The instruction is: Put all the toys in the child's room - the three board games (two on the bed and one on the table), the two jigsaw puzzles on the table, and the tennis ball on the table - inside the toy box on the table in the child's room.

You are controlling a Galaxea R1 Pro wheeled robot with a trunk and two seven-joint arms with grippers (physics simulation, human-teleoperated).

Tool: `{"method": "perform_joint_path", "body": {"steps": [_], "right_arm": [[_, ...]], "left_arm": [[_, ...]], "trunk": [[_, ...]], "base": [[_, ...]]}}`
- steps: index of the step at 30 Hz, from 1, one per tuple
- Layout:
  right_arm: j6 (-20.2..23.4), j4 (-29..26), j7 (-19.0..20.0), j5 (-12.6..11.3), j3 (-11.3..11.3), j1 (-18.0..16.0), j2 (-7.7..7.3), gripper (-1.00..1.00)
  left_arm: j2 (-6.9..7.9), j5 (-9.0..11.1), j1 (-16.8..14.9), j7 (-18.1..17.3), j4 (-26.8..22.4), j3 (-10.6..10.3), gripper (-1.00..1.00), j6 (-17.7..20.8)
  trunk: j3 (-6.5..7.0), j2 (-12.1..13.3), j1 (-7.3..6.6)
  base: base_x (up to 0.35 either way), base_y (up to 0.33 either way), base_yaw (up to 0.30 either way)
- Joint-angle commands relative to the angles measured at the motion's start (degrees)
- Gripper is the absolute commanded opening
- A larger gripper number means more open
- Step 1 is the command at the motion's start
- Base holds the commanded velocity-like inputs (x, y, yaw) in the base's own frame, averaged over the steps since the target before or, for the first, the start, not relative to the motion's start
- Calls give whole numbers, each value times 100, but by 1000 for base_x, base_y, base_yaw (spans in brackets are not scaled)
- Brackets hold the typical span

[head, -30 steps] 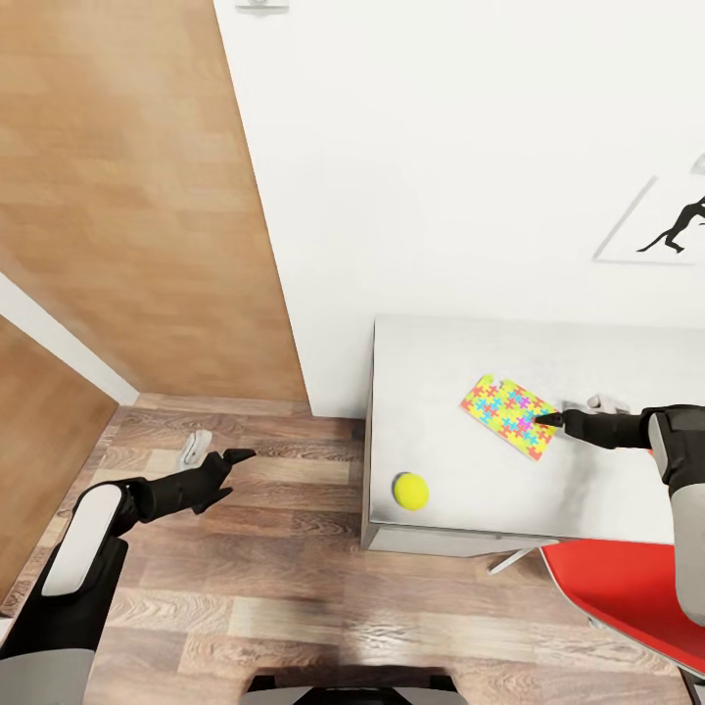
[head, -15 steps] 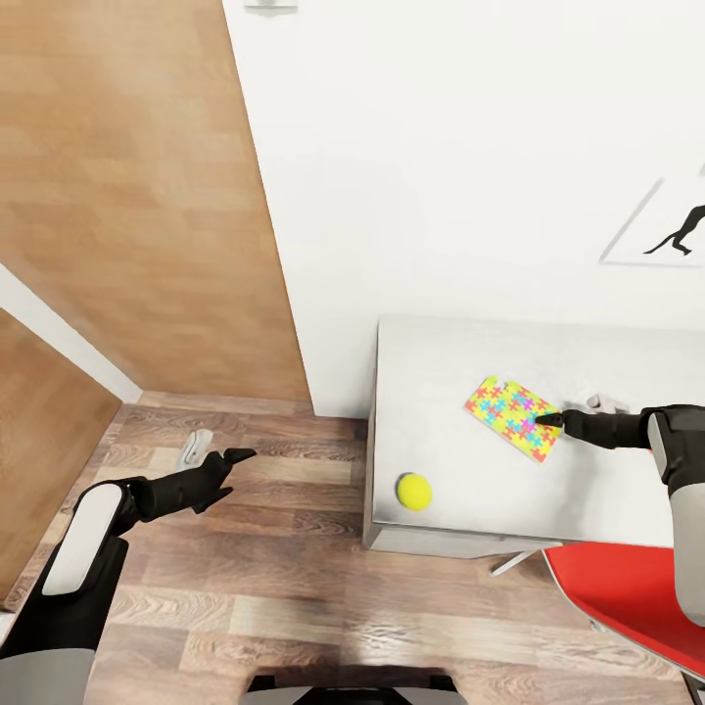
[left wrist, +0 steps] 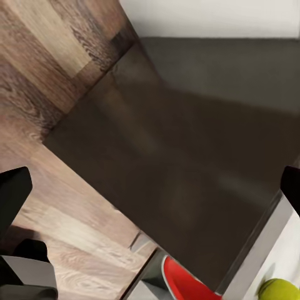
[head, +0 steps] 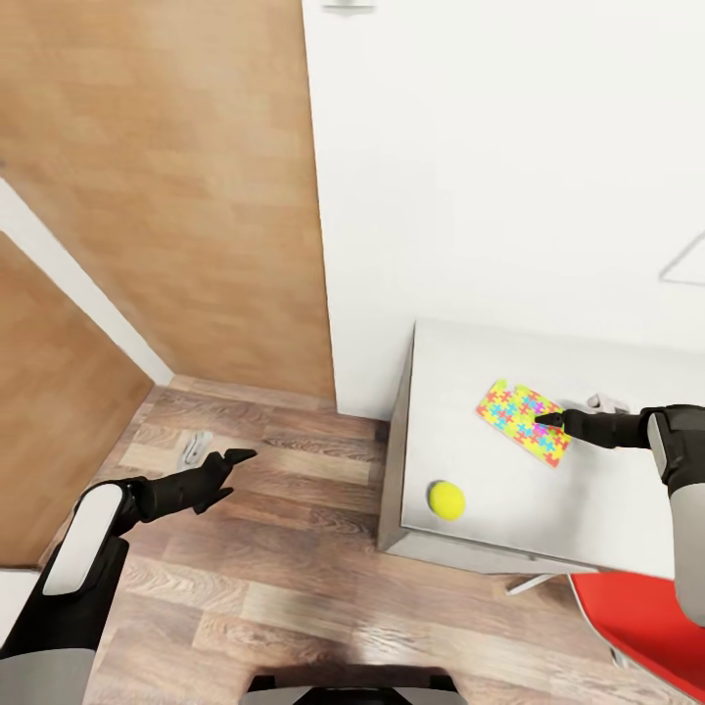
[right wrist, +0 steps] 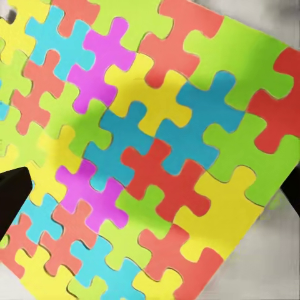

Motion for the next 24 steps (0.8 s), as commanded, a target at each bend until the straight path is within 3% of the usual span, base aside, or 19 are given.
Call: {"method": "perform_joint_path", "body": {"steps": [1, 24], "right_arm": [[62, 365, 48, -35, -23, -1, 7, 100], [40, 346, 11, -43, -49, -61, -79, 100]], "left_arm": [[-2, 57, -6, 58, -1, -1, 100, 16], [-2, 54, 3, 47, 3, -9, 100, 16]], "trunk": [[-9, -7, 5], [-9, -7, 5]], "base": [[0, 0, 126], [0, 0, 45]]}}
